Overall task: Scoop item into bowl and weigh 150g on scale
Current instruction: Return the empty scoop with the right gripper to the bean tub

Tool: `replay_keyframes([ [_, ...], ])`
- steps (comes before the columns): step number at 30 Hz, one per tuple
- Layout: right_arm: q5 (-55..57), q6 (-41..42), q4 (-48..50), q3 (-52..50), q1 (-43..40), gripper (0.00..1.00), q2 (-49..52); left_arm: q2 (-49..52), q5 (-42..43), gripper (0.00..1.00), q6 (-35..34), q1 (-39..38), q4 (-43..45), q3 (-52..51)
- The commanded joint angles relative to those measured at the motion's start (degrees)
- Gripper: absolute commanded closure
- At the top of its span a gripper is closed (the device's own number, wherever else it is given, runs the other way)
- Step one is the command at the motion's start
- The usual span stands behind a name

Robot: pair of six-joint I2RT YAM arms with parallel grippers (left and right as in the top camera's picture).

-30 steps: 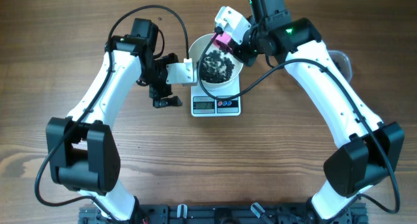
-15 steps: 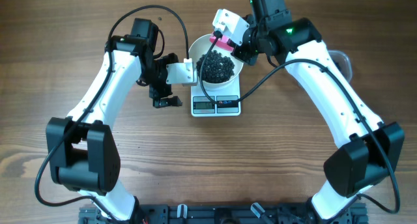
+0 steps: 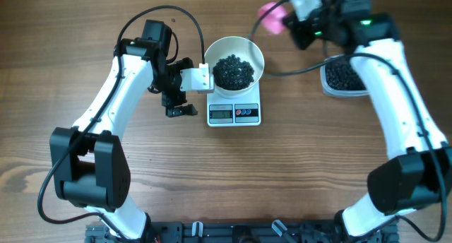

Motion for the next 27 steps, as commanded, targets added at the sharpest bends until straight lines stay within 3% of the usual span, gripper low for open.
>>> replay_keyframes([
  [1,-1.4,6.4,-3.1,1.3,-8.7,0.96,-1.5,0.2,1.5,0.00,-0.4,-0.2,0.0,0.2],
  [7,8.4,6.5,-13.8,1.0,-20.1,0.96,-1.3,0.2,1.5,0.00,-0.4,-0.2,0.0,0.2],
  [11,13.6,4.9,-17.9,-1.9,-21.4,0.96,-1.1,0.2,1.5,0.00,-0.4,-0.2,0.0,0.2],
  [19,22.5,-0.9,-10.1,-13.7,-21.4,0.96,-0.2,0.2,1.5,0.00,-0.4,-0.2,0.0,0.2],
  [22,20.7,-0.6,-3.2,-17.8,-21.4,0.96,-0.2,0.2,1.5,0.00,-0.4,-0.2,0.0,0.2],
  [27,7.3,8.9,-3.2,-20.7,-21.4,0.96,-0.2,0.2,1.5,0.00,-0.4,-0.2,0.0,0.2],
])
